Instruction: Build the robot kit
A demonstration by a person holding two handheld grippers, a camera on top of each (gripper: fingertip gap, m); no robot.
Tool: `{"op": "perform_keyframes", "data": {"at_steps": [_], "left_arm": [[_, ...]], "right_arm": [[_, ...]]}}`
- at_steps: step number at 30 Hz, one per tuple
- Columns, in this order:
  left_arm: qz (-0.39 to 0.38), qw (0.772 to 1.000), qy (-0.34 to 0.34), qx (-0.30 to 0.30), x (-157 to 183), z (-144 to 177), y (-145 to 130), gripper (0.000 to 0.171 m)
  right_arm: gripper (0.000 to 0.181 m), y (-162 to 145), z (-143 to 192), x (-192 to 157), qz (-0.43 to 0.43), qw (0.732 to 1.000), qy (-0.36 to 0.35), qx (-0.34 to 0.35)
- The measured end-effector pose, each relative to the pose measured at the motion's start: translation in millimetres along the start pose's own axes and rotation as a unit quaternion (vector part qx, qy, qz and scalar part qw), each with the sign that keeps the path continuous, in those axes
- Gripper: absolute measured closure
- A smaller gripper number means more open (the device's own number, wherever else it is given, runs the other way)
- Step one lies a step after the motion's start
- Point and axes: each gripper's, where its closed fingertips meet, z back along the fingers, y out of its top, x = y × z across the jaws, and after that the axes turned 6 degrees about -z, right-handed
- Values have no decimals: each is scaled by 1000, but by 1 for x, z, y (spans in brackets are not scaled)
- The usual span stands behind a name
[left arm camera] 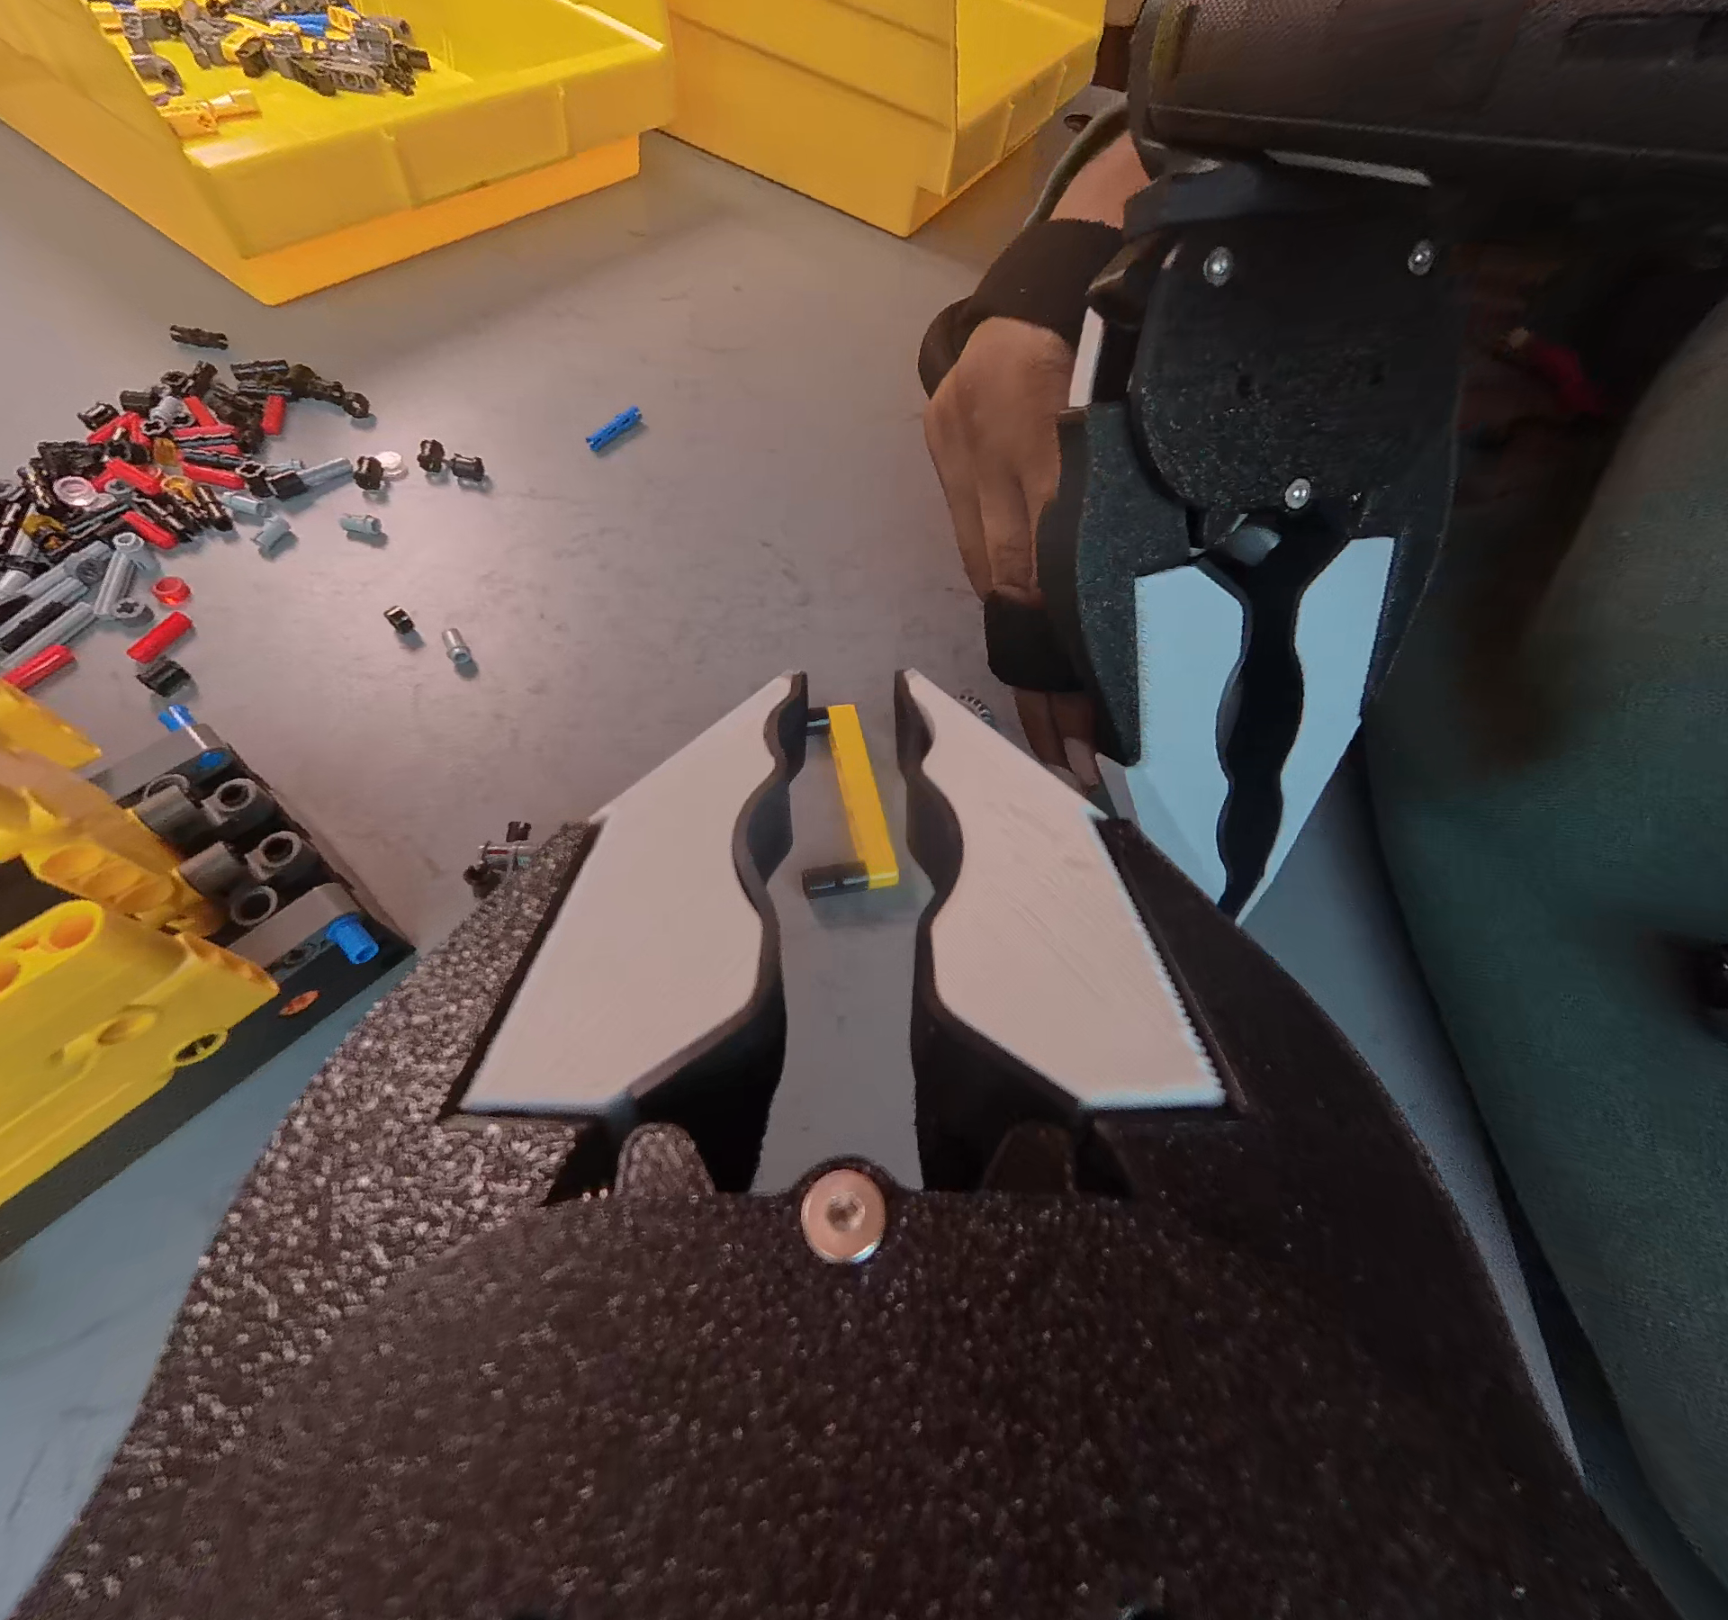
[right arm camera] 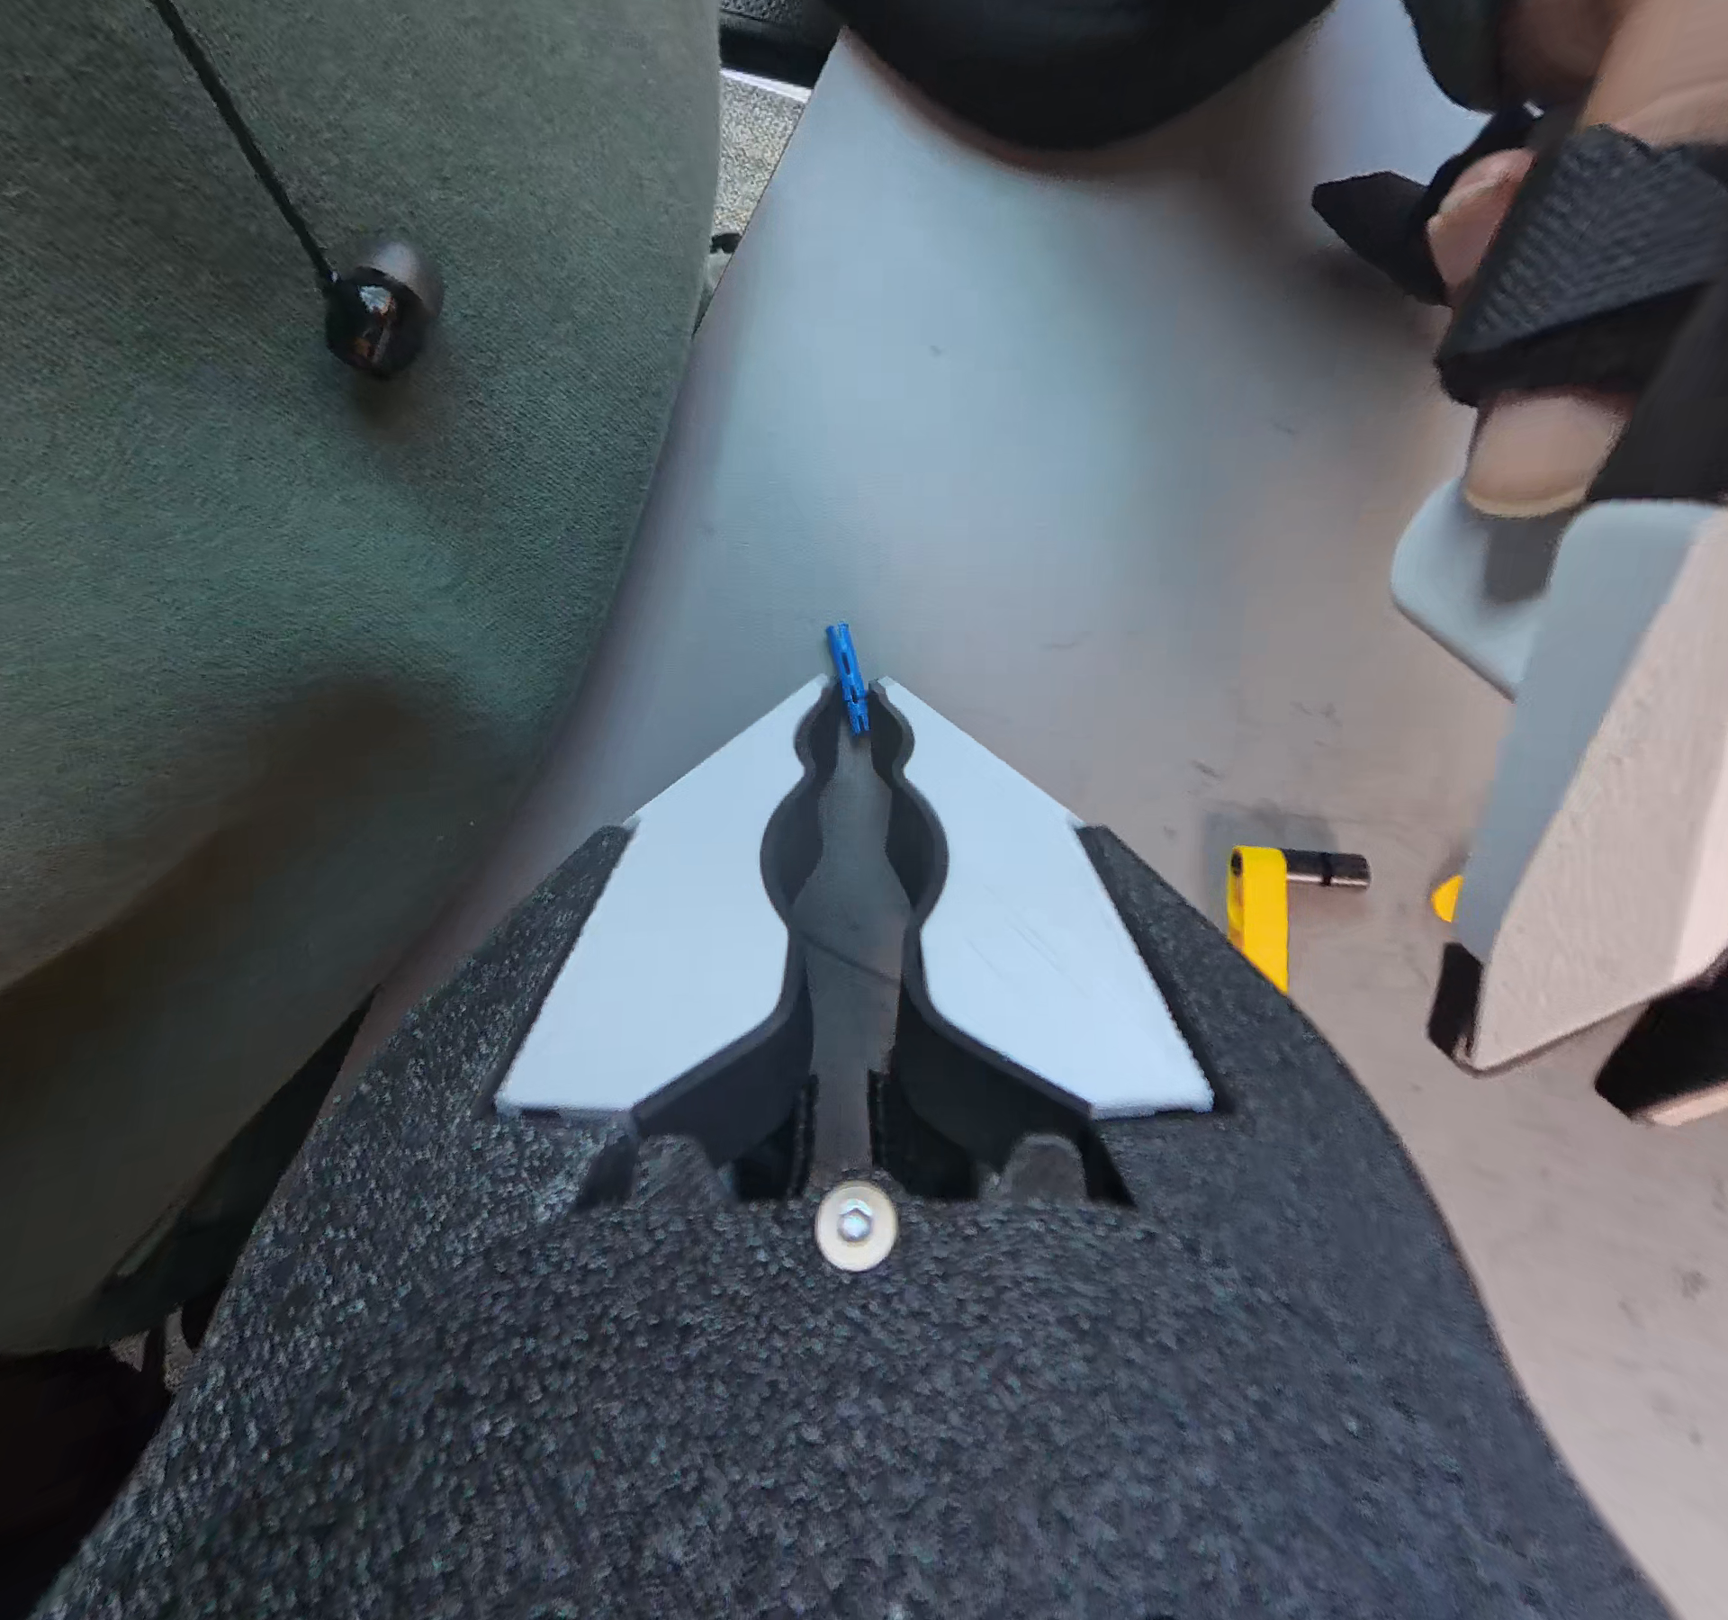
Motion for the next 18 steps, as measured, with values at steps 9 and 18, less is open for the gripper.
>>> {"op": "perform_keyframes", "data": {"at_steps": [9, 18], "left_arm": [[46, 994, -85, 56, 24, 8, 21, 151], [127, 978, -130, 104, 28, 10, 35, 165]], "right_arm": [[176, 2, 61, 39, -41, 981, -175, 72], [177, 18, 105, 57, -15, 946, -295, 133]]}}
